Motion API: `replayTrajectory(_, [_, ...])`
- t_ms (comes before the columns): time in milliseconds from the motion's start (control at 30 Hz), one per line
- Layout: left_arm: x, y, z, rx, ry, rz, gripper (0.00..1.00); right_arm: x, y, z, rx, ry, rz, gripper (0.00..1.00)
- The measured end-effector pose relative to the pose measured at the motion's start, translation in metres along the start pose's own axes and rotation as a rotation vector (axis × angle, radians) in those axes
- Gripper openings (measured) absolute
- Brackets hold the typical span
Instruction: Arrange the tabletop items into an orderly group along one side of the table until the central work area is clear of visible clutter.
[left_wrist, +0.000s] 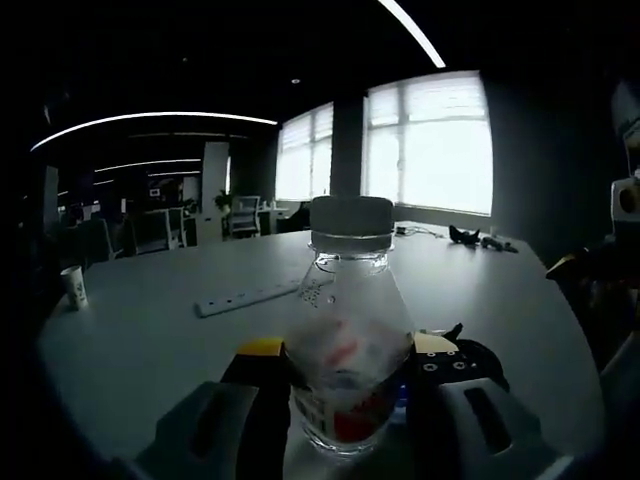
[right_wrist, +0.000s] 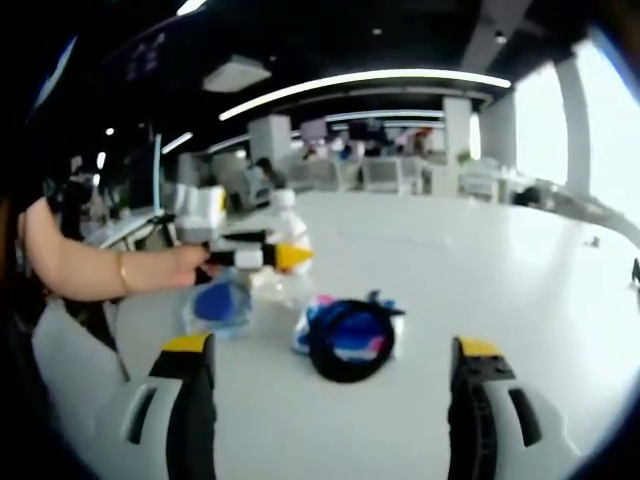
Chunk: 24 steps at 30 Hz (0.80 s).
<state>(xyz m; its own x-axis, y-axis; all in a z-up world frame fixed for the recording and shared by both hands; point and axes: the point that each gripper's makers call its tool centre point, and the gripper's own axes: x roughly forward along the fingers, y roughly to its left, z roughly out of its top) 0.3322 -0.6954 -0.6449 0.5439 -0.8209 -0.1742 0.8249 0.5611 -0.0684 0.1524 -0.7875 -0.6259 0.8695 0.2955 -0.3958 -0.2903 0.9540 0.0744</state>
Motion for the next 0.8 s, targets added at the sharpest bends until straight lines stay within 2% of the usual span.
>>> replayTrajectory(233, [-0.004, -0.007, 0.019, 0.011, -0.007, -0.058, 0.42, 0.001, 0.000, -0.001, -0.001, 0.008, 0.003, 0.95])
replayTrajectory(567, [-0.025, 0.005, 0.056, 0.043, -0.041, -0.093, 0.42, 0.008, 0.006, 0.003, -0.005, 0.000, 0.022, 0.95])
replayTrajectory(800, [-0.041, 0.020, 0.073, 0.054, -0.051, -0.087, 0.42, 0.010, 0.013, 0.002, -0.008, 0.004, 0.044, 0.94])
